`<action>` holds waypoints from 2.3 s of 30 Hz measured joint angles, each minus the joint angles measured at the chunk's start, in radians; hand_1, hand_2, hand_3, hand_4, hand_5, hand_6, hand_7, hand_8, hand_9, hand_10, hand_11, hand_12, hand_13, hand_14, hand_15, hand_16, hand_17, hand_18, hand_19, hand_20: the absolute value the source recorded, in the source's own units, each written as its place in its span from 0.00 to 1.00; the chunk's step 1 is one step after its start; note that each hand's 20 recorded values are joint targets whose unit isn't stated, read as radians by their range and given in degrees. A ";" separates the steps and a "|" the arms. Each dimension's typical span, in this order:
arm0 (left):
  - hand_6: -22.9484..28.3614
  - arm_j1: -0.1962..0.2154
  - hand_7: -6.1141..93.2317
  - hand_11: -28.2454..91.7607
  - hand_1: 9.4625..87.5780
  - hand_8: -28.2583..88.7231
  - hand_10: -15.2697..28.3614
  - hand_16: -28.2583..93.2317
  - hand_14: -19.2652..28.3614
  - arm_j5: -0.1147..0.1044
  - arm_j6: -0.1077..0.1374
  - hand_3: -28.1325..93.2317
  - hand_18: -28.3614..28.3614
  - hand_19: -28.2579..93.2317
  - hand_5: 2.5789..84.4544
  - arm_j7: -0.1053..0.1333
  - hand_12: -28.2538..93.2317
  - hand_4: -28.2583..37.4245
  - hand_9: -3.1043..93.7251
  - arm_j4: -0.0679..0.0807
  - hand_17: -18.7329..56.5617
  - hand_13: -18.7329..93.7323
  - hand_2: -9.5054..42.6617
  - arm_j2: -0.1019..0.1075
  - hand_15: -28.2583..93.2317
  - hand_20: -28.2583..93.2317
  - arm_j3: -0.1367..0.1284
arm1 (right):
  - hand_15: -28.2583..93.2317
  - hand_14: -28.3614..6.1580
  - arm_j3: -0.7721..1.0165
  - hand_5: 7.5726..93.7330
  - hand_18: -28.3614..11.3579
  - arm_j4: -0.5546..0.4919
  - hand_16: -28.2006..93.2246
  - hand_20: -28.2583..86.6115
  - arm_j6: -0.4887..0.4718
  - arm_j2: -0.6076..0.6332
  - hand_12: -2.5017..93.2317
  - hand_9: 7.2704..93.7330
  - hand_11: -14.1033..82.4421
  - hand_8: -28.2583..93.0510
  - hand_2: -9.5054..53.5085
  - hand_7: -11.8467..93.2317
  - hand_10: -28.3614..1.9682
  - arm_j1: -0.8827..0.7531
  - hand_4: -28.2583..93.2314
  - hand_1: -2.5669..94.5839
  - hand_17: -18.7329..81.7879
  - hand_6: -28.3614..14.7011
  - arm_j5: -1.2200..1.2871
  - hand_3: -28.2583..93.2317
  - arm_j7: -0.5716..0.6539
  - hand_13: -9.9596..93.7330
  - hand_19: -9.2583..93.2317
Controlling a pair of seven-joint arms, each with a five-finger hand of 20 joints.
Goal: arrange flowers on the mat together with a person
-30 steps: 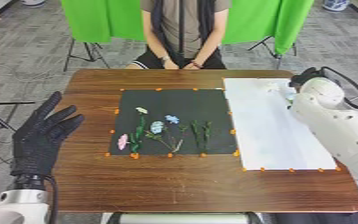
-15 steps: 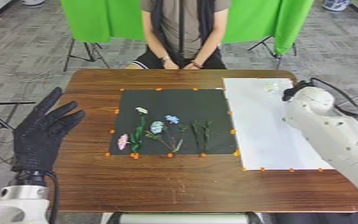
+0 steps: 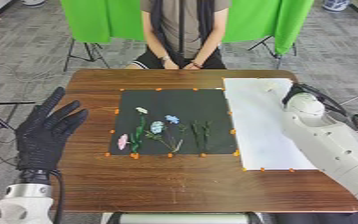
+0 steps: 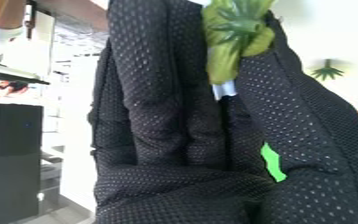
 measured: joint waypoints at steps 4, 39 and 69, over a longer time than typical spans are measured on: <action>0.60 0.014 0.15 0.43 0.15 0.17 0.85 0.15 1.00 0.000 -0.001 0.85 1.00 0.84 0.39 -0.001 0.32 0.00 0.41 -0.001 0.25 0.44 0.33 -0.004 0.63 0.00 -0.009 | 0.57 0.74 0.014 0.88 0.29 -0.030 0.45 0.25 0.058 0.001 0.34 1.00 0.28 0.22 0.00 0.31 0.71 -0.036 0.00 0.62 0.50 0.69 -0.010 0.82 0.000 0.90 0.91; 0.60 0.021 0.15 0.43 0.15 0.17 0.84 0.15 1.00 0.011 -0.001 0.86 1.00 0.84 0.39 -0.035 0.32 0.00 0.41 -0.004 0.25 0.45 0.33 -0.026 0.63 0.00 -0.015 | 0.64 0.62 -0.007 0.82 0.26 -0.302 0.38 0.23 0.114 -0.327 0.29 0.93 0.33 0.20 0.00 0.28 0.62 -0.170 0.00 0.56 0.43 0.68 -0.108 0.83 -0.226 0.83 0.91; 0.61 0.022 0.15 0.43 0.15 0.17 0.86 0.15 1.00 0.012 0.001 0.86 1.00 0.84 0.39 -0.044 0.32 0.00 0.42 -0.004 0.25 0.45 0.33 -0.028 0.64 0.00 -0.013 | 0.71 0.47 0.034 0.71 0.22 -0.378 0.31 0.29 -0.026 -0.315 0.19 0.82 0.43 0.12 0.05 0.24 0.46 -0.249 0.00 0.32 0.37 0.66 -0.213 0.86 -0.245 0.76 0.86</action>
